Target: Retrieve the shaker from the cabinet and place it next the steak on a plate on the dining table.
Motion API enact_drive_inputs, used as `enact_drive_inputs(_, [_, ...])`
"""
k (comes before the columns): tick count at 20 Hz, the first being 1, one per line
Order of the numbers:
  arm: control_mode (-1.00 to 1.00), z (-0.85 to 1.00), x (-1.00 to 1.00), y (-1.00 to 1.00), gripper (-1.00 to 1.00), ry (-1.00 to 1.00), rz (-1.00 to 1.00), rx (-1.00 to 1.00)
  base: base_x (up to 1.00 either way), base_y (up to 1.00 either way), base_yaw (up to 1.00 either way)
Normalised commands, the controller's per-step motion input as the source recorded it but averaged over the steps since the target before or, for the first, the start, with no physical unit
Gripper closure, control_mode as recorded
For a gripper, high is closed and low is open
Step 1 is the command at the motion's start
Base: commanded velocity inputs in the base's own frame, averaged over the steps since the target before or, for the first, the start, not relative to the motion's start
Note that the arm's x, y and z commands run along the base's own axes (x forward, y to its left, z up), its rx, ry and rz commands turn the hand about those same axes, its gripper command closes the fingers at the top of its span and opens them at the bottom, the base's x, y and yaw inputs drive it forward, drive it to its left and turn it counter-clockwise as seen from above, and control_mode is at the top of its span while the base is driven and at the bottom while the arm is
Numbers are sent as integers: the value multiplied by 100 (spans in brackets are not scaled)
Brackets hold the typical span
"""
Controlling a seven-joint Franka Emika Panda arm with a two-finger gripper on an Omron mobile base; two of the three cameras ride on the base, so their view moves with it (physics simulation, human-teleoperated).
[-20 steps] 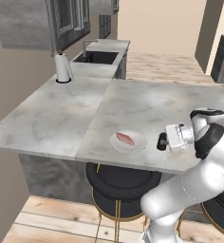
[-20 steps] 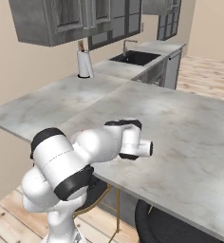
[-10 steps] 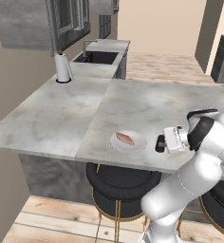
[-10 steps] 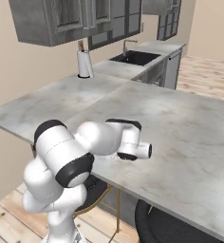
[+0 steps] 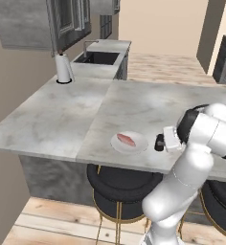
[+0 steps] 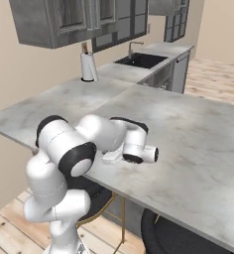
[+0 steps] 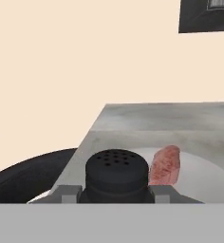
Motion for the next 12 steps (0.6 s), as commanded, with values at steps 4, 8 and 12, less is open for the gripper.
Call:
enact_drive_inputs(4, [-100, -25, 13, -3, 100, 0, 1, 0, 0, 0, 0])
enact_drive_inputs(8, [-100, -26, 10, -5, 100, 0, 1, 0, 0, 0, 0])
enact_drive_inputs(12, [-100, -14, 10, -12, 100, 0, 2, 0, 0, 0, 0])
